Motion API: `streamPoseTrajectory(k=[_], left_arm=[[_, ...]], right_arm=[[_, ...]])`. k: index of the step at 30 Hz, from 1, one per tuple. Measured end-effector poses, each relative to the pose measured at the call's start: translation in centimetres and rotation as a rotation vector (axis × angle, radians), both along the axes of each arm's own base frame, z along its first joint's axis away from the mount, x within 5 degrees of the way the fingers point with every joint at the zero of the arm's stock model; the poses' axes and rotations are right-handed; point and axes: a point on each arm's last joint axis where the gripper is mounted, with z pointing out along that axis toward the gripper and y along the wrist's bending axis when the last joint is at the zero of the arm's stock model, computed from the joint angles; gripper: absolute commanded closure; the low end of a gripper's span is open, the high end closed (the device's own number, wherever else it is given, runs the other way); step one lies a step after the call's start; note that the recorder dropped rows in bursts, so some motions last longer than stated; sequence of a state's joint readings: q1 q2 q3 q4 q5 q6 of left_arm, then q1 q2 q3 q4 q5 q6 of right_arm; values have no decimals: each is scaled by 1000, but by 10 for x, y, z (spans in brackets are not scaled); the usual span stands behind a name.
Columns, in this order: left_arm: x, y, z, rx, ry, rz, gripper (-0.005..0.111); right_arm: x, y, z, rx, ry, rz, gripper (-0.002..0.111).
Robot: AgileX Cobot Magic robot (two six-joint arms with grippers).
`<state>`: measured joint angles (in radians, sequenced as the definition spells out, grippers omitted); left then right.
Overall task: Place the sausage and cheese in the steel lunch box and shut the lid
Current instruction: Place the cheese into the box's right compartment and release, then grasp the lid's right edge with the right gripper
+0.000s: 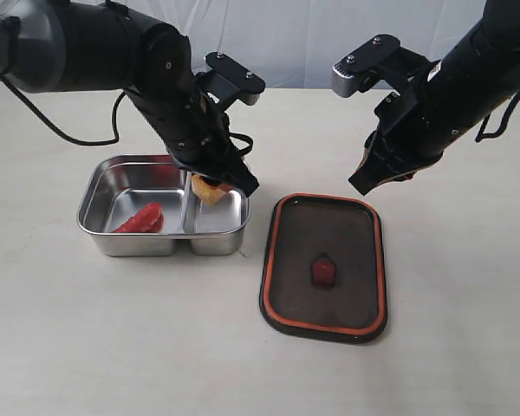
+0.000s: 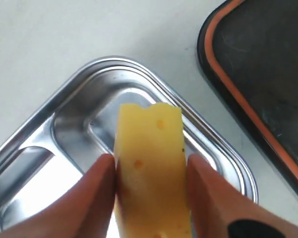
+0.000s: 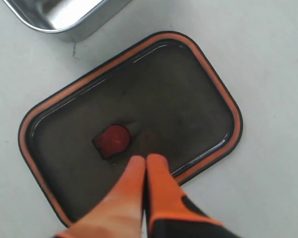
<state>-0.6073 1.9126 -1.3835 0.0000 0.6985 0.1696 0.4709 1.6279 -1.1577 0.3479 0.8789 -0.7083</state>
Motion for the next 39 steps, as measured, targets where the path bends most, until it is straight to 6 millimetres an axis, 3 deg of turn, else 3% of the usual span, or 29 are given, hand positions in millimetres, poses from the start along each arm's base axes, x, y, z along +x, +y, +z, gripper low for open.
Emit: streamPoseTrajectory(k=[2,7,11,14,15,17,20,22,26,31,39], left_arm=[[-1,0,0,4,7,2,50],[-2,2,-1,19,30,4,49],[-4,3,4,16,29,22,77],[-5,8,17,27,-9,40,104],[-7,11,25,32,-27,45,106],[-9,15,35,45,-53,43,106],[-15,22,52,57,-81,46,106],[-19,26,61,66,-83,49,106],[-29,33,68,96,-36,61,106],[-40,37,61,99,36,74,106],[-54,44,44,113,115,83,106]], right_arm=[[1,0,0,3,0,-18,108],[3,-4,-1,-28,-11,-34,108],[16,-25,0,-19,-26,-149,108],[27,-45,0,-6,-26,-260,106],[30,-50,0,0,-18,-301,104],[34,-58,-3,-1,-2,-344,93],[39,-62,-13,-4,37,-379,66],[41,-60,-22,-1,71,-391,58],[47,-57,-42,-6,131,-410,61],[56,-55,-62,-12,147,-429,64],[82,-46,-69,-5,140,-424,64]])
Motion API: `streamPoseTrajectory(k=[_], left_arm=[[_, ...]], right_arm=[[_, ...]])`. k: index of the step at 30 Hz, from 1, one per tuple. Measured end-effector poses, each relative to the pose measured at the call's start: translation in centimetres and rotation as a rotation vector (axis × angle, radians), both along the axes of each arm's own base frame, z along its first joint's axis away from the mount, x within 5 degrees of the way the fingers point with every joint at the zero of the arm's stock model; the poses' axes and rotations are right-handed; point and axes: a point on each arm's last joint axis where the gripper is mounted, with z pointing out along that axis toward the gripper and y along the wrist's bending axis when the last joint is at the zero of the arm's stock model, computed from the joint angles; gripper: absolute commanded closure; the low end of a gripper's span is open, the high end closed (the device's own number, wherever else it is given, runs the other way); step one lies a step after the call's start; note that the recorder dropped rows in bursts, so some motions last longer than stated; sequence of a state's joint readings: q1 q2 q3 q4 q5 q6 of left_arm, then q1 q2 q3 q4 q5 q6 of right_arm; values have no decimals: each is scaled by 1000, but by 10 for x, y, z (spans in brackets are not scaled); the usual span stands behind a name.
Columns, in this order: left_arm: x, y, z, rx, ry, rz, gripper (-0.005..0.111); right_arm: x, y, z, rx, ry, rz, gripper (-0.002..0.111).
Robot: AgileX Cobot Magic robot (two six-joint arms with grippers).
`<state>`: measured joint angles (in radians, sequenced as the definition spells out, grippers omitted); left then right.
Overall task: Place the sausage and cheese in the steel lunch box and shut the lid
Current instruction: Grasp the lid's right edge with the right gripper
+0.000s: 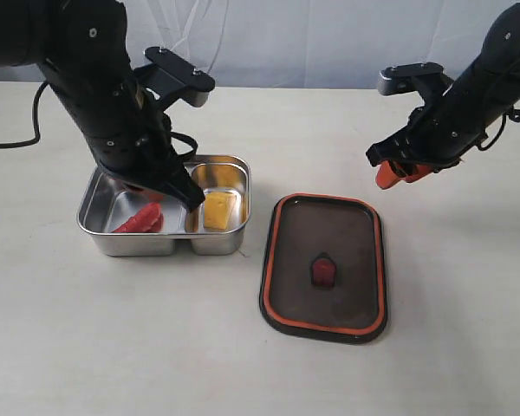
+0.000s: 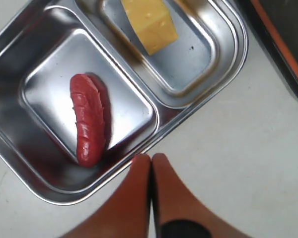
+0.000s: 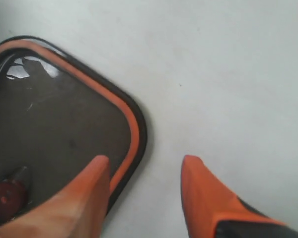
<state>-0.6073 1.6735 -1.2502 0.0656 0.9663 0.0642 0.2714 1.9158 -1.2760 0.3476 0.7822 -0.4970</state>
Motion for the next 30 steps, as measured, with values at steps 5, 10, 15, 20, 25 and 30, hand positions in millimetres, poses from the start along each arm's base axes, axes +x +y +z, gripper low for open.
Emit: streamPoseTrajectory(k=[5,10,15,20,25,30], left_arm=[[-5,3,1,-1,5,11,106],[-7,5,10,-17,-17,19,106],[-9,7,14,-15,-30,16,106],[-10,8,13,-4,-17,18,106],[-10,9,13,5,-13,18,106],[-12,10,13,11,-5,18,106]], right_arm=[[10,10,-7,-2,44,28,64],[10,19,-24,-26,97,66,64],[8,26,-35,-51,120,100,64],[8,28,-52,-86,148,124,64],[10,27,-60,-105,132,129,70],[12,28,-68,-109,134,126,88]])
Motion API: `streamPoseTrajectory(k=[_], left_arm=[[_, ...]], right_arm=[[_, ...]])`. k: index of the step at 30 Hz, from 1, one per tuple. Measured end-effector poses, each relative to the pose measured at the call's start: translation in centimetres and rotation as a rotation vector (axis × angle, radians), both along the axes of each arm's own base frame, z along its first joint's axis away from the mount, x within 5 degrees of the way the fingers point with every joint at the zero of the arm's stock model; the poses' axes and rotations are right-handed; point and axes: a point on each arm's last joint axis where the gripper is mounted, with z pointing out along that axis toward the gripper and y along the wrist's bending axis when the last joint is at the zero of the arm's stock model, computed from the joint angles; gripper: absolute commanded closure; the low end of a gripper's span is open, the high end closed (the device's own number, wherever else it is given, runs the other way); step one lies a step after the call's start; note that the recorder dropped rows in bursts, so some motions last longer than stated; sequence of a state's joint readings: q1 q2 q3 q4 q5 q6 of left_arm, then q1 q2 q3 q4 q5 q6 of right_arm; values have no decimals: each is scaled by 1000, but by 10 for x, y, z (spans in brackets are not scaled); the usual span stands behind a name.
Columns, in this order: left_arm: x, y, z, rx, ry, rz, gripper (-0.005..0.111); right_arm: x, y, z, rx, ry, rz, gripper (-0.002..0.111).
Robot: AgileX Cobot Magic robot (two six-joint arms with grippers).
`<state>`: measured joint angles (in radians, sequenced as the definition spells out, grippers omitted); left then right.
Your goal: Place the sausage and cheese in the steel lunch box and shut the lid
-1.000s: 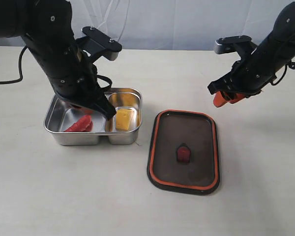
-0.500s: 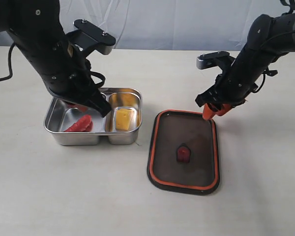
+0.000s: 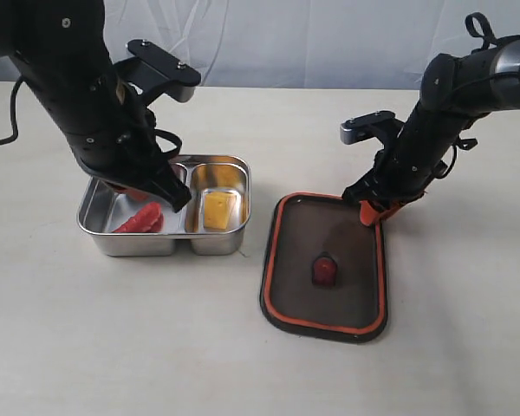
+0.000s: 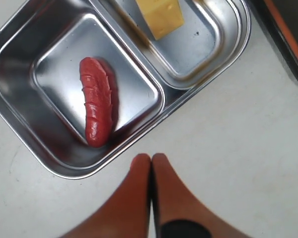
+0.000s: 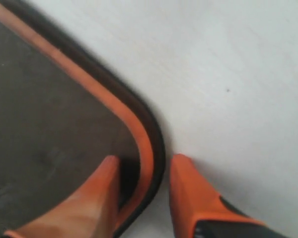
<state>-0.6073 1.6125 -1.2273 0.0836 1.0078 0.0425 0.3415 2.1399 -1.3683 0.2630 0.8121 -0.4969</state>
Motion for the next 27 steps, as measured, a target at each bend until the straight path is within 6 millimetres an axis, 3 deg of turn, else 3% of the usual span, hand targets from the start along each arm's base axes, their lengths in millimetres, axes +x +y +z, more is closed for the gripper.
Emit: streamPoseTrajectory(k=[4,14,19,23,27], left_arm=[[-1,2,3,14,-13,-5,106],[-6,8,15,13,-34,15,106],[-11,8,32,-83,-94,32,106],[-13,10,46,-220,-112,54,106],[-13,14,55,-365,-92,68,106]], right_arm=[[2,0,-2,-6,-5,6,109],[2,0,-2,-6,2,-25,109],[4,-6,1,6,9,-97,109],[10,-22,18,25,-23,-159,109],[14,-40,46,49,-92,-208,109]])
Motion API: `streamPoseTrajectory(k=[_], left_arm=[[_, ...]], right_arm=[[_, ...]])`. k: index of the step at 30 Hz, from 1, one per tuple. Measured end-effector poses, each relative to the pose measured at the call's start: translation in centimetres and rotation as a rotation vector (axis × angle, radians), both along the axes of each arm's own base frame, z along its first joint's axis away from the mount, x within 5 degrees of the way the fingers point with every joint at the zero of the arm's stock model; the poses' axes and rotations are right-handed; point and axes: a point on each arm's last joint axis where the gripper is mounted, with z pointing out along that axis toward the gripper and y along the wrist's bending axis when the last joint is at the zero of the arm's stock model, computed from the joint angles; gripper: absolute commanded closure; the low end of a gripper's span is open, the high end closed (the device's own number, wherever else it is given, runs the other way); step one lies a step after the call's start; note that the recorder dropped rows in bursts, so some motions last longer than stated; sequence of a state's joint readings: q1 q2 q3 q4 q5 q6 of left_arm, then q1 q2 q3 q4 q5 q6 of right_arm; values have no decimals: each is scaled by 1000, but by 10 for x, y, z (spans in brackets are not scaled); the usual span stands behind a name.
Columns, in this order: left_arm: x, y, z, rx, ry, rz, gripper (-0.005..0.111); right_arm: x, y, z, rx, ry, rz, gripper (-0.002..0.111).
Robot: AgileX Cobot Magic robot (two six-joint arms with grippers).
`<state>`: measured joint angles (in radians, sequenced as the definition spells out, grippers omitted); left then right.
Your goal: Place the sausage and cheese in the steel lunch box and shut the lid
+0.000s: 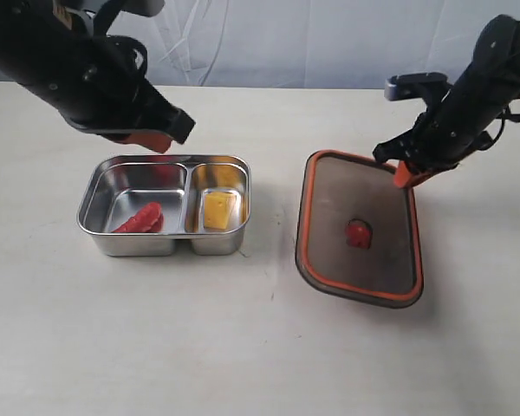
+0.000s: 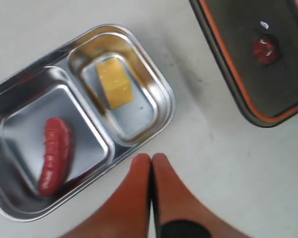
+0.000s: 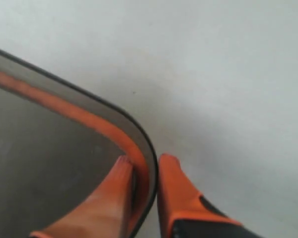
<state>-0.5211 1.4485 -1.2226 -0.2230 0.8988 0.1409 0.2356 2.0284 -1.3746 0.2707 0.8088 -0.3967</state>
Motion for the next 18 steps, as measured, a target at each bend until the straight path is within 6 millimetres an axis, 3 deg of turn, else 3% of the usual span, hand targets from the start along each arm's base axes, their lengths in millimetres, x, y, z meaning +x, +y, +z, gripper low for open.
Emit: streamPoseTrajectory(k=[4,12,18], left_arm=[[3,6,-5,-167,64,-9,93],[16,34,-23,-395,177,38,48],[24,38,-30,-514,243,13,46]], right_arm=[[-1,-9,30,12,-74,-18,109],[-9,-10,62,44,-133,-18,109],[-14,-1,73,152,-135,-3,109]])
